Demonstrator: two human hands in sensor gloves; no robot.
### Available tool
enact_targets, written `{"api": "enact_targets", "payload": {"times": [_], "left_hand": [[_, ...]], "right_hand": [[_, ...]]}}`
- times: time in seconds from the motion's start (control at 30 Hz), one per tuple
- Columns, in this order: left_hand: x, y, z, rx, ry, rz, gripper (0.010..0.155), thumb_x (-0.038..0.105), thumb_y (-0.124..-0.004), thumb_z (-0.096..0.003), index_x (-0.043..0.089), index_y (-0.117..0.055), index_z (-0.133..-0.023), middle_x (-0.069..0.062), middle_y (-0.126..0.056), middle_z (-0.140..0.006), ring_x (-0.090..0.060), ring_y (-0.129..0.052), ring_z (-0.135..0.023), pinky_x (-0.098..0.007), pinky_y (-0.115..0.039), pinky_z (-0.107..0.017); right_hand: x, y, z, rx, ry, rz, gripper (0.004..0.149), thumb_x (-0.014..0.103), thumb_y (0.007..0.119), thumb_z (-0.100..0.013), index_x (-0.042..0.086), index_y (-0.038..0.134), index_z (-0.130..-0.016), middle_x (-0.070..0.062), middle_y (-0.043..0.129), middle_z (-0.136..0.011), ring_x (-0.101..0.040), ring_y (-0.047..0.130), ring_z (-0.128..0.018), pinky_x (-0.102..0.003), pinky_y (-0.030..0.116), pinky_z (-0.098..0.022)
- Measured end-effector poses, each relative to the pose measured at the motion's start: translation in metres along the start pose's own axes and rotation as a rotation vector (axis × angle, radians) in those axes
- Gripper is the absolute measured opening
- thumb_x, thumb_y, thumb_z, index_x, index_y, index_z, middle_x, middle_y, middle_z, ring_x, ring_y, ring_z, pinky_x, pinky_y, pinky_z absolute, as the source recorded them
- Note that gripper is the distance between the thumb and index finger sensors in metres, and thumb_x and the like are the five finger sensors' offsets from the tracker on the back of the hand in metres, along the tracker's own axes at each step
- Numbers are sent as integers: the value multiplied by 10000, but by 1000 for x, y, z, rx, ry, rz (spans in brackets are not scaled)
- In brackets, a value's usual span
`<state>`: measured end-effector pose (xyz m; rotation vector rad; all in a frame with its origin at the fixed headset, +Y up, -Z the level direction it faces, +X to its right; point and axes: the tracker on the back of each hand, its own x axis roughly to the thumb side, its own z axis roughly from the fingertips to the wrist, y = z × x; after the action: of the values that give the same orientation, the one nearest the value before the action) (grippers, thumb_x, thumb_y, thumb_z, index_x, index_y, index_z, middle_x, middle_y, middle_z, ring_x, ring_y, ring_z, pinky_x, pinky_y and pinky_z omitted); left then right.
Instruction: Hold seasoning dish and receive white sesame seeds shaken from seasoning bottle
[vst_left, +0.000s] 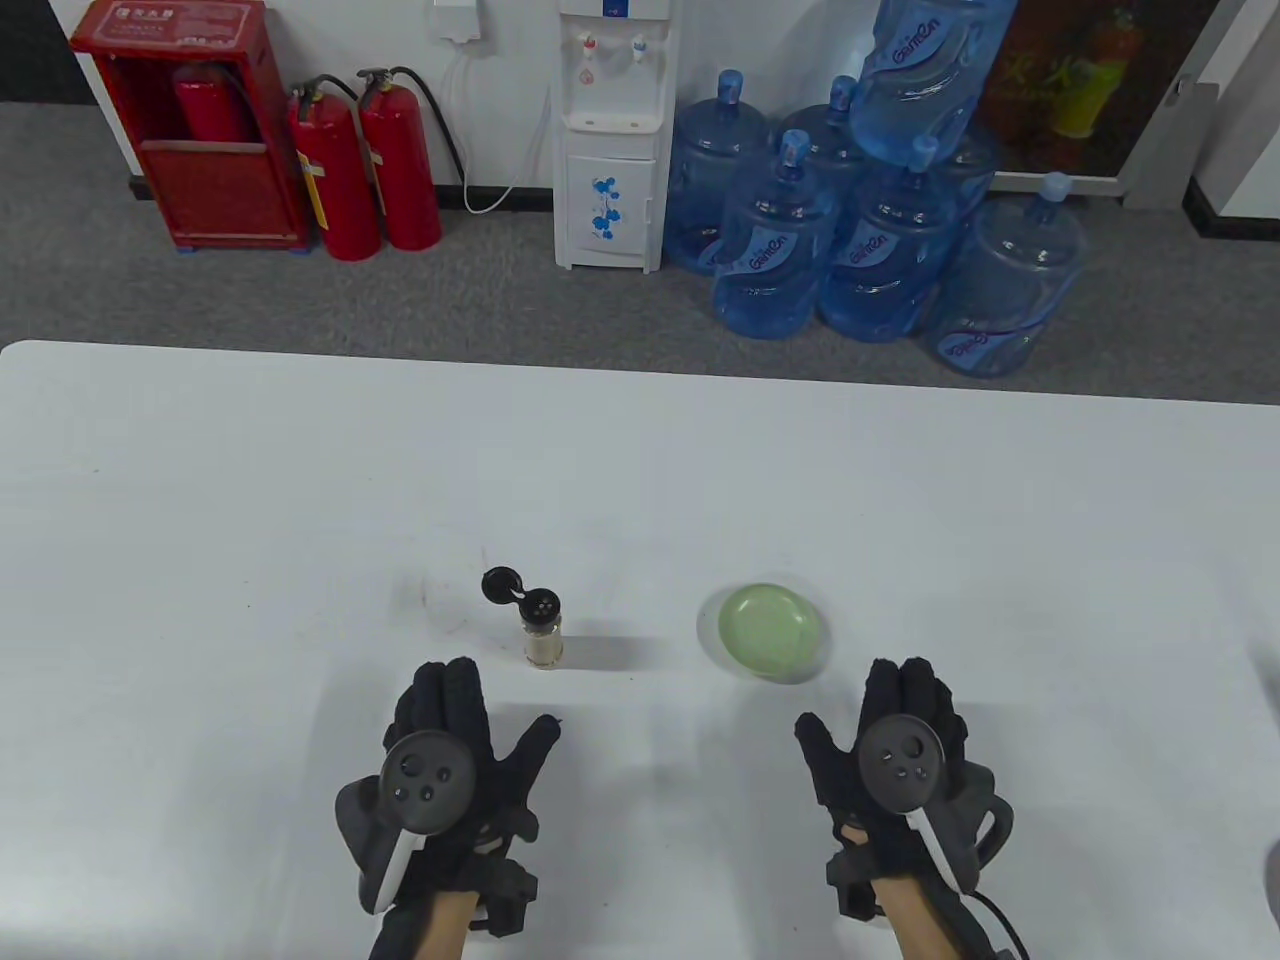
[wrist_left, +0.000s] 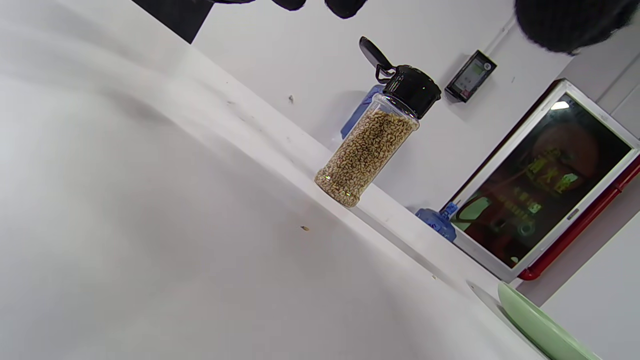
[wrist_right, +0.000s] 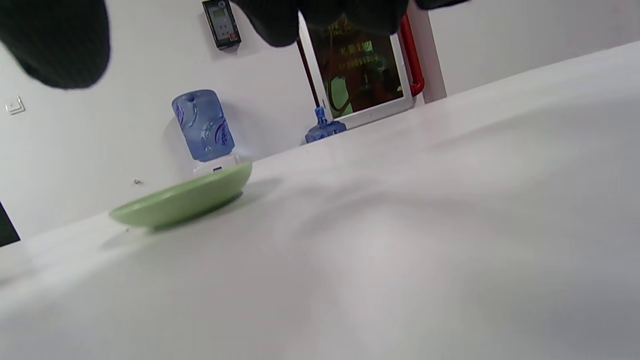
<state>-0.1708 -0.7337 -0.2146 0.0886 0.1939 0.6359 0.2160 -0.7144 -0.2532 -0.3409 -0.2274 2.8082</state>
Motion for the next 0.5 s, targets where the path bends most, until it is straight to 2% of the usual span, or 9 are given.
{"api": "enact_targets", "payload": {"times": [0.1,0.13,0.23,0.3,0.37,0.43,0.5], "left_hand": [[0,0,-1,3,4,2,954,762,-683,-433,215,-348,-1138,-90,-238,-1193,-462,-354,-1128,-643,-352,-795],[0,0,-1,2,3,-1,953,763,-680,-434,215,-347,-1138,-89,-240,-1193,-460,-361,-1126,-640,-359,-796],[0,-1,-2,-1,4,-5,951,762,-680,-434,214,-350,-1138,-89,-243,-1193,-460,-364,-1125,-640,-361,-794],[0,-2,-1,-6,5,1,950,761,-681,-434,214,-352,-1138,-89,-242,-1192,-462,-361,-1125,-642,-353,-794],[0,-2,0,-9,1,6,948,760,-680,-434,216,-351,-1138,-90,-242,-1192,-463,-355,-1126,-646,-345,-793],[0,-2,1,-6,-7,12,949,760,-681,-435,214,-353,-1138,-90,-244,-1192,-464,-354,-1126,-648,-341,-793],[1,-1,0,-4,-10,15,947,761,-679,-434,216,-354,-1138,-89,-245,-1193,-461,-354,-1128,-649,-340,-793]], "right_hand": [[9,-9,-16,3,37,24,906,747,712,-427,187,449,-1089,-70,305,-1152,-380,459,-1072,-571,440,-784],[12,-10,-22,8,56,15,866,711,719,-441,187,467,-1083,-69,331,-1149,-374,483,-1066,-563,462,-782],[21,-12,-48,27,162,-20,628,498,723,-505,184,592,-1033,-67,477,-1116,-358,629,-1002,-523,579,-748],[27,-7,-66,36,197,19,536,442,727,-507,189,693,-979,-63,598,-1074,-341,741,-925,-486,669,-690],[33,1,-82,77,226,114,535,497,739,-494,208,740,-945,-46,652,-1047,-317,789,-872,-444,720,-639],[37,10,-94,139,247,186,613,613,765,-457,223,774,-931,-41,662,-1036,-309,784,-847,-413,731,-610],[41,21,-104,208,279,232,642,672,770,-434,246,809,-912,-32,654,-1033,-301,765,-841,-400,720,-608]]}}
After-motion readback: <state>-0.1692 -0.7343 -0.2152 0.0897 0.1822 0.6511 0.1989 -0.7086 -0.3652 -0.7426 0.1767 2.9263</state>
